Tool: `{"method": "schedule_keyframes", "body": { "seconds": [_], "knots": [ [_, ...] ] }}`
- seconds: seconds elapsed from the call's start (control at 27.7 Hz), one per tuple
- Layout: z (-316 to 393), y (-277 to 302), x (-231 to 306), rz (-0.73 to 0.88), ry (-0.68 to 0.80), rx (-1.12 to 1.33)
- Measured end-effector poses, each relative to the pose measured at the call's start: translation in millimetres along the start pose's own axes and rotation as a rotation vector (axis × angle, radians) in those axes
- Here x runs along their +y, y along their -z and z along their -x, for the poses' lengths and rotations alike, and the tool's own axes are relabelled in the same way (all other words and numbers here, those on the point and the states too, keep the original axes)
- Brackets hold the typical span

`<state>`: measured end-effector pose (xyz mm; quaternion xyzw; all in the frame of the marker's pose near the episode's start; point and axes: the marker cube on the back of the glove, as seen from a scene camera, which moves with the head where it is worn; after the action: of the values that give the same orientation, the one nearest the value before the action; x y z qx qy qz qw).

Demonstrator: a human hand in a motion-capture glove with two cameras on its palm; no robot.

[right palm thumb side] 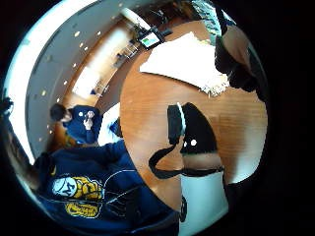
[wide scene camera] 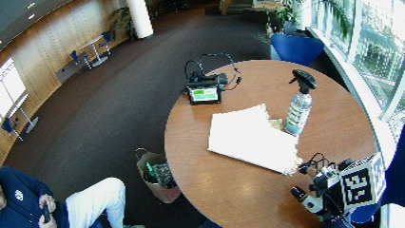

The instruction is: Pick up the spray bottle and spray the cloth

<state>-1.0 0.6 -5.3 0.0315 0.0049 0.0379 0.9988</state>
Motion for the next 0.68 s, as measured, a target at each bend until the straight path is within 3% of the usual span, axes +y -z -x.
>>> {"method": "schedule_keyframes", "body": {
  "seconds": [0.43, 0.68],
  "knots": [
    [-1, 4, -6, -0.017, -0.021, 0.001],
    [-31, 14, -31, -0.073, -0.175, -0.109]
  ]
}}
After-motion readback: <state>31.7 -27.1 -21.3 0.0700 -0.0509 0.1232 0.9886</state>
